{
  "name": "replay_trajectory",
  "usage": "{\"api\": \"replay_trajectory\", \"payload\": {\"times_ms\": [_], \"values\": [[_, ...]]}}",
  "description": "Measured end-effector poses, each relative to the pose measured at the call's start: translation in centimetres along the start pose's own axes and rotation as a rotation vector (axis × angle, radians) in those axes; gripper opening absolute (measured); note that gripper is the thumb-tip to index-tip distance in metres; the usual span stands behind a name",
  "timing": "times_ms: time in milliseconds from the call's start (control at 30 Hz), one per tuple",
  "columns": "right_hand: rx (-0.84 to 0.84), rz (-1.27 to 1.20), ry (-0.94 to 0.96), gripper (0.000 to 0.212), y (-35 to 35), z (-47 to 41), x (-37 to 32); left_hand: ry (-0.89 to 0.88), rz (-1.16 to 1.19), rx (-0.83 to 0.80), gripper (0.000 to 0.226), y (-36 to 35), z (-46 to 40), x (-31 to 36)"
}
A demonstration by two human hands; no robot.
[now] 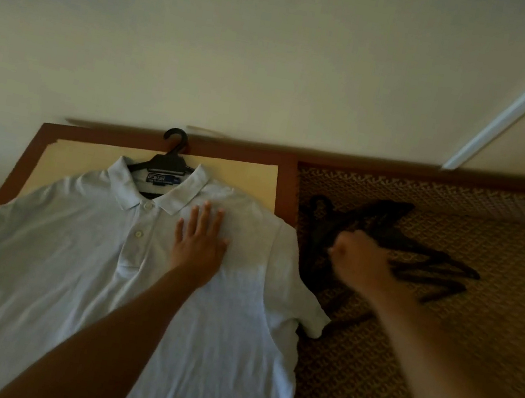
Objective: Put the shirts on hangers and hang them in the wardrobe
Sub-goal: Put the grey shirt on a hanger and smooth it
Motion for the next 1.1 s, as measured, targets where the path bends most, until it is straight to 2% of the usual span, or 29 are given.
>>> {"api": "replay_trajectory", "payload": {"times_ms": [67, 100, 167, 233, 400, 467, 533, 600, 700, 867, 933, 1000, 1067, 1100], "values": [[0.115, -0.023, 0.14, 0.021, -4.5, 2.3, -5.3, 0.042, 0.042, 0.02, 0.062, -0.8, 2.5, 0.7], [0.122, -0.011, 0.2, 0.031, -7.0, 3.4, -7.9, 0.059, 0.061, 0.017, 0.06, -1.2, 3.7, 0.9], [0.029, -0.046, 0.227, 0.053, -11.4, 4.6, -11.2, 0.085, 0.054, -0.011, 0.062, -2.1, 5.9, 1.0], [-0.031, 0.0, 0.244, 0.061, -13.2, 5.3, -12.0, 0.101, 0.022, -0.04, 0.073, -2.8, 7.5, 0.2], [0.04, 0.154, 0.29, 0.078, -13.4, 3.7, -9.2, 0.143, 0.005, -0.012, 0.084, -2.1, 9.4, -5.0], [0.09, 0.136, 0.233, 0.074, -13.1, 3.9, -10.1, 0.122, 0.0, 0.016, 0.089, -1.8, 9.8, -6.8], [0.142, 0.085, 0.176, 0.067, -13.4, 4.8, -12.8, 0.098, 0.015, 0.073, 0.08, -1.2, 10.3, -7.9], [0.163, 0.032, 0.203, 0.064, -14.3, 6.3, -16.7, 0.111, 0.077, 0.102, 0.073, -0.9, 10.9, -8.7], [0.078, 0.001, 0.277, 0.061, -16.7, 8.4, -22.4, 0.147, 0.139, 0.077, 0.077, -1.3, 11.3, -10.4], [0.071, 0.148, 0.283, 0.066, -18.5, 8.4, -22.7, 0.13, 0.033, 0.025, 0.079, -1.7, 11.4, -17.7], [0.082, 0.216, 0.212, 0.067, -18.2, 8.5, -22.2, 0.131, -0.001, 0.021, 0.076, -1.2, 11.4, -22.4], [0.163, 0.18, 0.095, 0.066, -18.3, 8.7, -23.7, 0.097, -0.003, 0.002, 0.082, -0.3, 11.1, -26.8], [0.178, 0.089, -0.003, 0.064, -19.2, 8.8, -27.9, 0.022, 0.001, 0.003, 0.092, 0.7, 10.7, -29.5], [0.186, 0.057, 0.014, 0.064, -19.9, 8.5, -31.1, -0.024, 0.006, 0.019, 0.089, 1.1, 10.5, -30.2]]}}
Point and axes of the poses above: each hand's wrist, its own z-axis away from the middle knuckle, its own y-axis out of the back of the hand, x = y × z, the point moved 3 cm from there along -z, towards the middle knuckle, and after that the axes turned 3 degrees about -z, right-handed, at the moved point
